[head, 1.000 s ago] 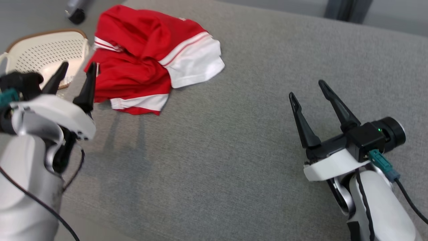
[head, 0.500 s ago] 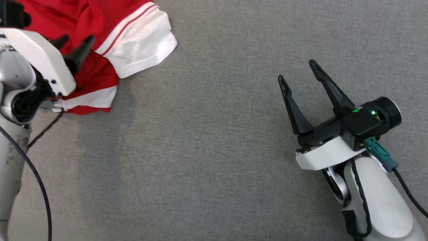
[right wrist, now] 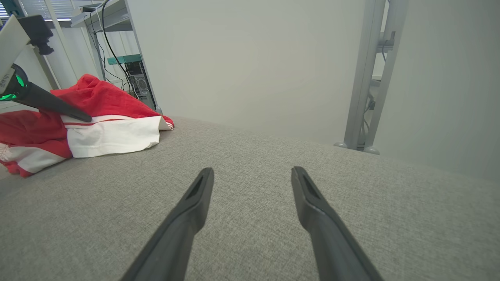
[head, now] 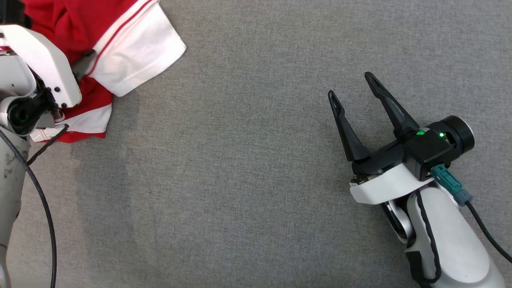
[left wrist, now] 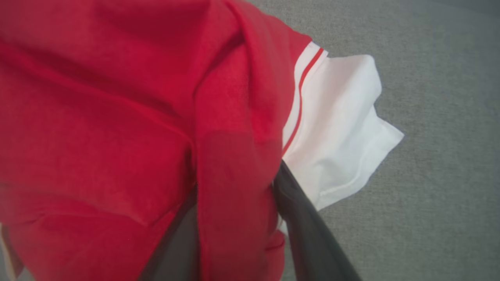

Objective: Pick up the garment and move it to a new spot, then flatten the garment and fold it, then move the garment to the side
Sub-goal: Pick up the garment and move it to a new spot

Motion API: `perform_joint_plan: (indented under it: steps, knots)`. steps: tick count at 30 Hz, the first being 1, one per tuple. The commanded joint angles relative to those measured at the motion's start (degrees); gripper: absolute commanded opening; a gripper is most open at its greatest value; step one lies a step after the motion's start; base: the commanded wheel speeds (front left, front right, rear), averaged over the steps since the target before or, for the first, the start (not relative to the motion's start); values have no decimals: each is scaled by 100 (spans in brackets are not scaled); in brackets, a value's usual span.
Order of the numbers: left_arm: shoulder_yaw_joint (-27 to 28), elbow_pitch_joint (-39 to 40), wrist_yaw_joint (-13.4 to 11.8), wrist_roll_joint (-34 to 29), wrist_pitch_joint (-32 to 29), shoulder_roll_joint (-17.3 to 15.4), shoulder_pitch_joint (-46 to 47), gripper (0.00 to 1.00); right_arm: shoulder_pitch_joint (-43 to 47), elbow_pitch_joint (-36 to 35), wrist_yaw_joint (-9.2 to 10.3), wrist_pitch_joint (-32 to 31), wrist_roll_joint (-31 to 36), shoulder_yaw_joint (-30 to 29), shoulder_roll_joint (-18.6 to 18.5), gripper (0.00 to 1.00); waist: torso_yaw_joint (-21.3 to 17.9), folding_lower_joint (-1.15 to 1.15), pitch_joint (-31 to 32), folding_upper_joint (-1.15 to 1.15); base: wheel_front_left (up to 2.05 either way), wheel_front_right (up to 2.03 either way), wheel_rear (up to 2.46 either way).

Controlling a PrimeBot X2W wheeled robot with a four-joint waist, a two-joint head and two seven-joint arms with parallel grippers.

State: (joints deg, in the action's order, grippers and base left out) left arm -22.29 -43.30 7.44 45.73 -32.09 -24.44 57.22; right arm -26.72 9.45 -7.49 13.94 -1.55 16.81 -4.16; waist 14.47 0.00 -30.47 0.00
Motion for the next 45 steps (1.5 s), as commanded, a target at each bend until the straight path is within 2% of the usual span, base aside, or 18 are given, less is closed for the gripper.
perform_joint_plan:
  steps: [1,9,15,16,27,36,45]
  knots:
    - [24,-66,-5,-38,149,-26,142,0,-57,21,-1,48,-29,-25,-11,100,-11,0,38,0,0,0,0]
    - [62,-243,-7,-16,772,25,106,0,59,228,-1,102,-94,-51,26,100,10,0,462,0,0,0,0]
    - [194,-71,-8,-157,1913,29,65,0,165,365,-1,138,-153,-72,53,100,39,0,930,0,0,0,0]
    - [194,-71,-8,-157,1913,29,65,0,165,365,-1,138,-153,-72,53,100,39,0,930,0,0,0,0]
    - [217,648,-56,-207,3113,247,-358,0,448,412,-1,140,-322,-141,105,100,-30,0,1815,0,0,0,0]
    - [-112,1843,-419,-254,3259,766,-1259,0,660,312,-1,130,-354,-378,108,100,-396,0,2277,0,0,0,0]
    - [-858,2849,-799,-590,3016,1314,-1782,0,693,160,-1,131,-300,-649,107,100,-1172,0,2154,0,0,0,0]
